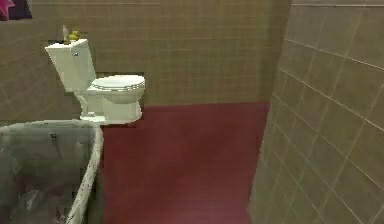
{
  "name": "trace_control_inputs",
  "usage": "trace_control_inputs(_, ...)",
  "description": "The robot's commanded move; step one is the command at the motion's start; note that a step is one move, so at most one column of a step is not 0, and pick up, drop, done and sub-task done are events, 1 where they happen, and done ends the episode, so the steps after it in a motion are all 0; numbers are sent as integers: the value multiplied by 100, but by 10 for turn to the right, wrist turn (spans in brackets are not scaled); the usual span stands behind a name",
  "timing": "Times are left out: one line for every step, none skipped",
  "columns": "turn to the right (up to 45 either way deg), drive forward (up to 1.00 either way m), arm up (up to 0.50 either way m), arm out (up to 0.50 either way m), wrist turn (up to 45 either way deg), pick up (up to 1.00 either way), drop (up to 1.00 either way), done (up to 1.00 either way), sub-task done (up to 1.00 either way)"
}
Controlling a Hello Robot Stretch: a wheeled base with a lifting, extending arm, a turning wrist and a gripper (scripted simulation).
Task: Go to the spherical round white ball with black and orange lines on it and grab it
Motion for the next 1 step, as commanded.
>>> trace_control_inputs(0,100,0,0,0,0,0,0,0)
